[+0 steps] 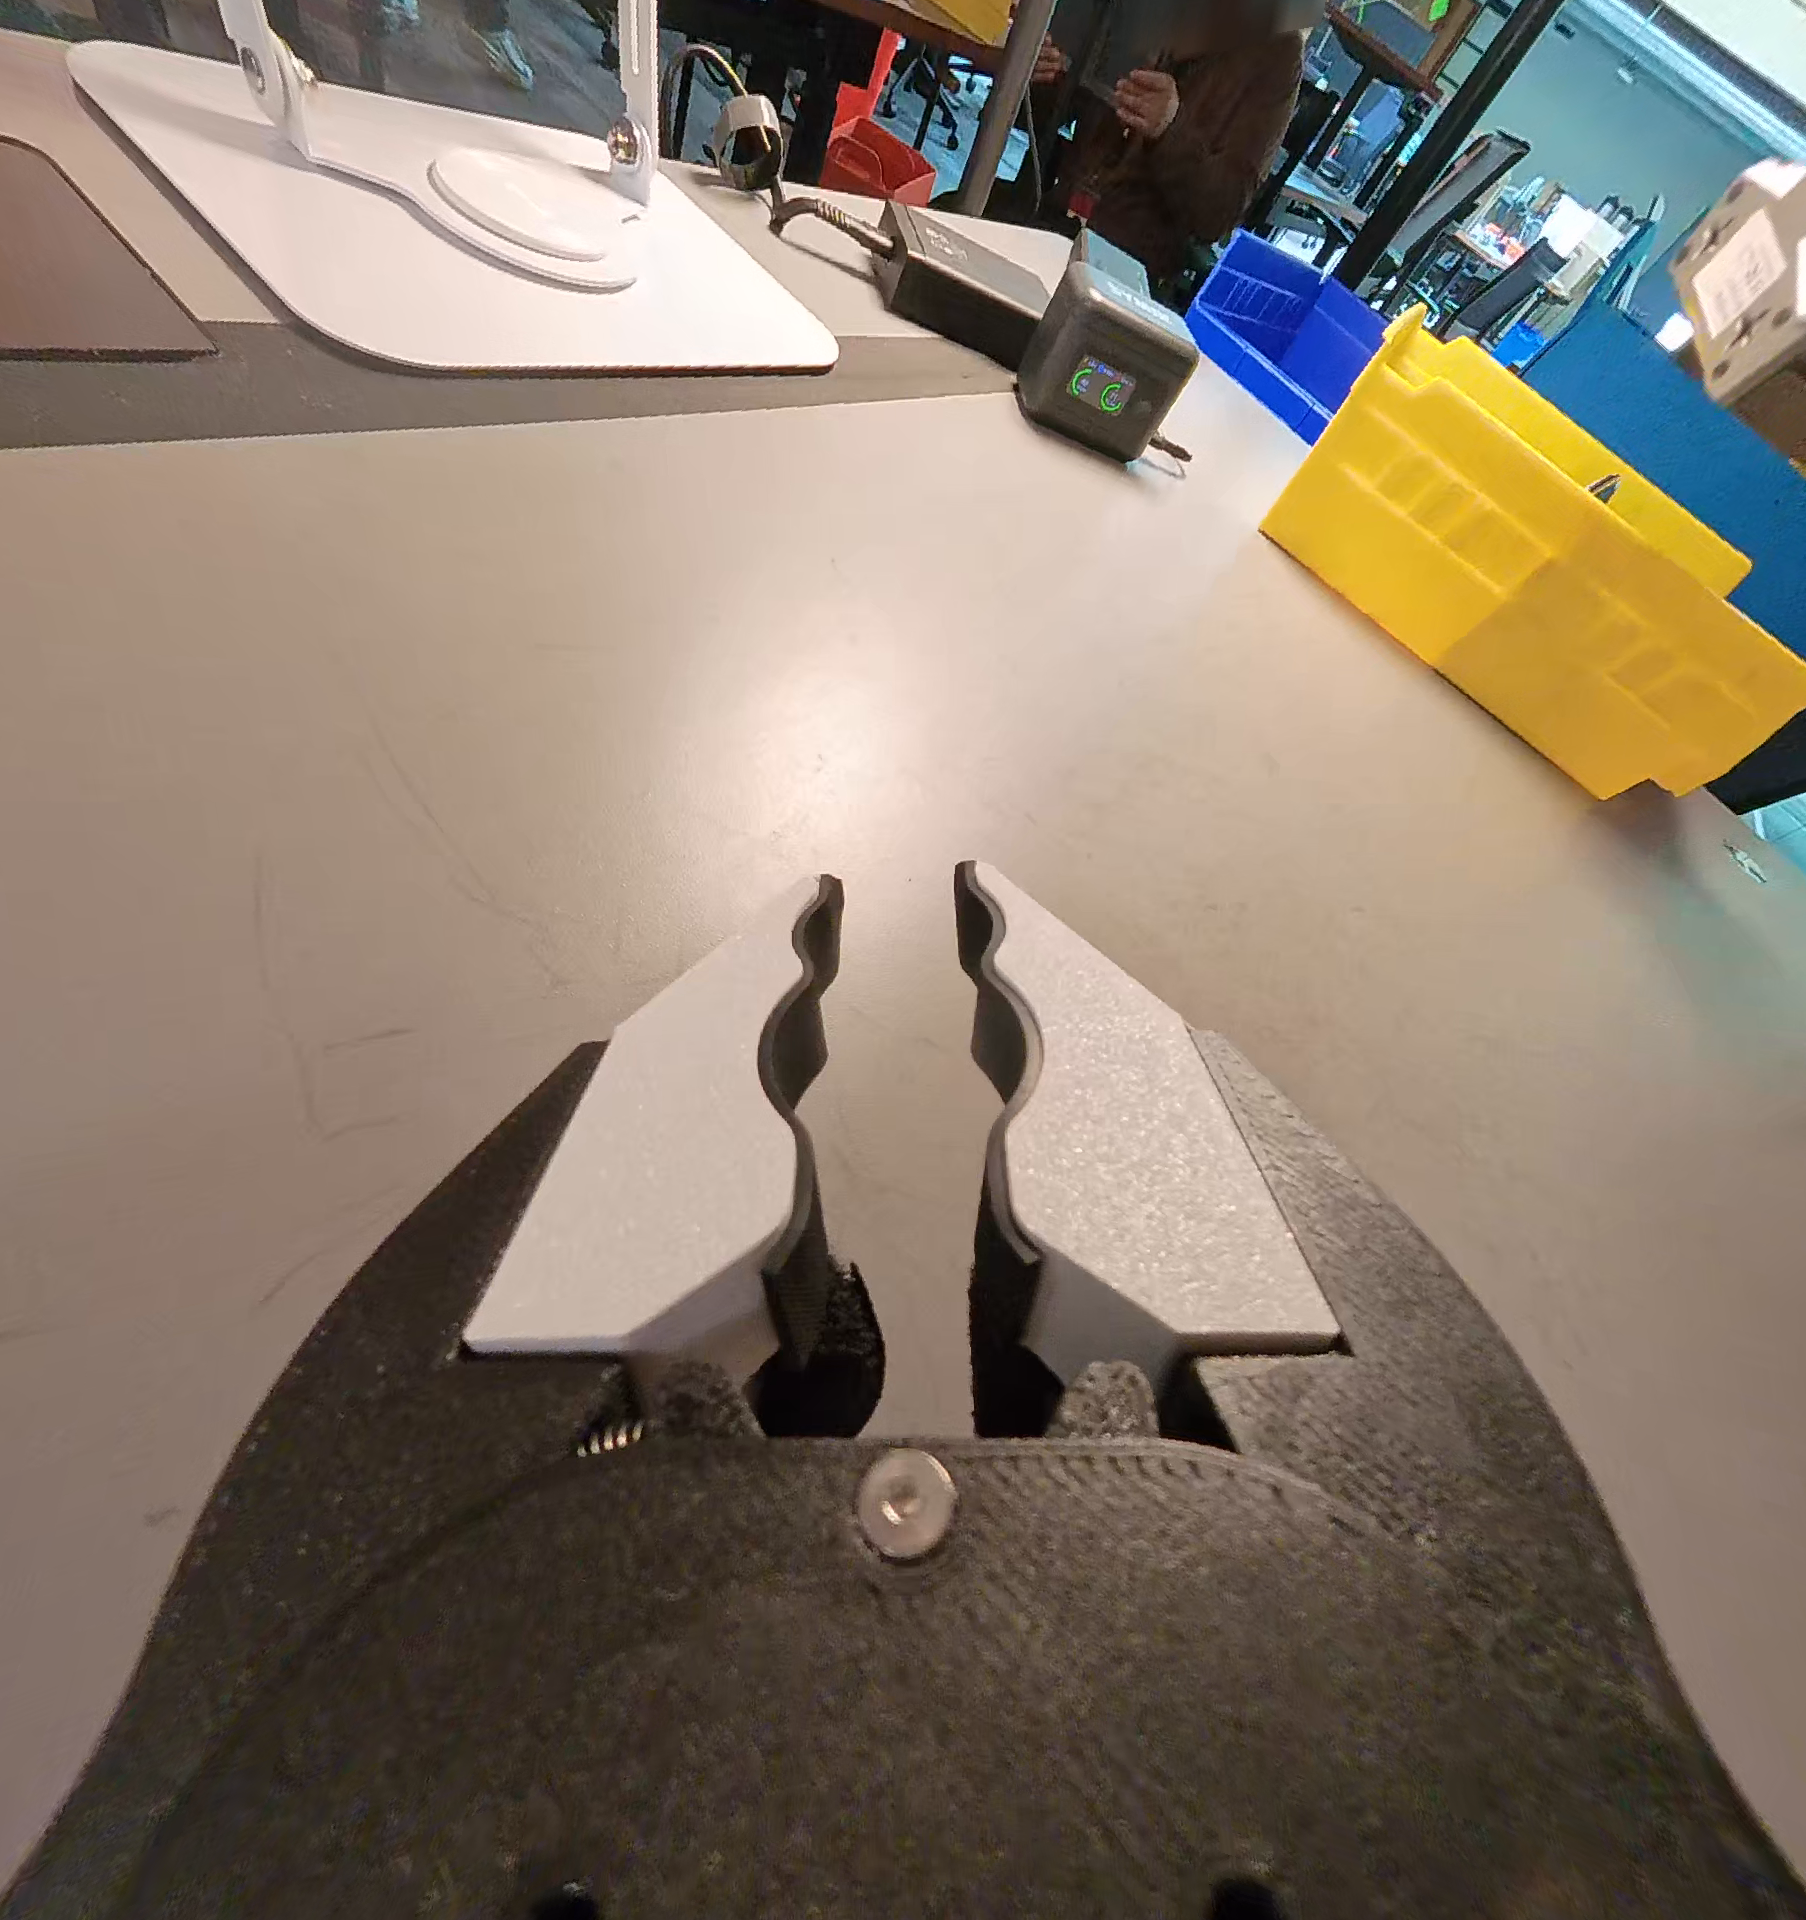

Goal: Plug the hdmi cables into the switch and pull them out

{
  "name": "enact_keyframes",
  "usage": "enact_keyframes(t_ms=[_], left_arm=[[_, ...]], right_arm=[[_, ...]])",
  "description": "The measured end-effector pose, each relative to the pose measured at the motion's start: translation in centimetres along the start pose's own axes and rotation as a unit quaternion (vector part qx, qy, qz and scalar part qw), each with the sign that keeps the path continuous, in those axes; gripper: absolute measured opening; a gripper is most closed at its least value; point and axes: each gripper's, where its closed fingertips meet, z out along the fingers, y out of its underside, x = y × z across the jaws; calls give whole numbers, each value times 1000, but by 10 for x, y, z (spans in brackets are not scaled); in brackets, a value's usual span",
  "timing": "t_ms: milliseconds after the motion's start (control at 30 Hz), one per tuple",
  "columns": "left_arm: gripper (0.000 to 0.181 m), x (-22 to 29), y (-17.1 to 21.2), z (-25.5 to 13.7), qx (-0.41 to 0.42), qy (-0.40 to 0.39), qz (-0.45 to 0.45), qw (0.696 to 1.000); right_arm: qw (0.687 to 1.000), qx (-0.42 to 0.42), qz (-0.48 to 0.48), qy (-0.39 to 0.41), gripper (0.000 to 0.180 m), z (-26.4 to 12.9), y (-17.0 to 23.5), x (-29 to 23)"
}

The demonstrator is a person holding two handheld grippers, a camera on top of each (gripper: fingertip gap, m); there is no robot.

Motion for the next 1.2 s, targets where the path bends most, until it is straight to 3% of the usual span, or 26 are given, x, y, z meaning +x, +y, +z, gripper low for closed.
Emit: enact_keyframes(t_ms=[333,633,800,967,1033,1200], left_arm=[[22,3,3,2,-11,3,10,1000],[22,4,4,3,-15,7,10,1000],[21,5,3,2,-11,11,8,1000],[22,8,5,3,-18,19,9,1000],[22,8,6,3,-21,18,14,1000],[22,10,9,5,-28,17,22,999]], right_arm=[[995,-53,15,81,13,32,122,85],[975,-184,-115,51,15,75,201,40],[965,-209,-150,46,17,92,206,28],[965,-230,-127,20,58,75,203,30],[966,-228,-118,28,65,60,196,37],[991,-125,-38,0,65,26,139,0]])
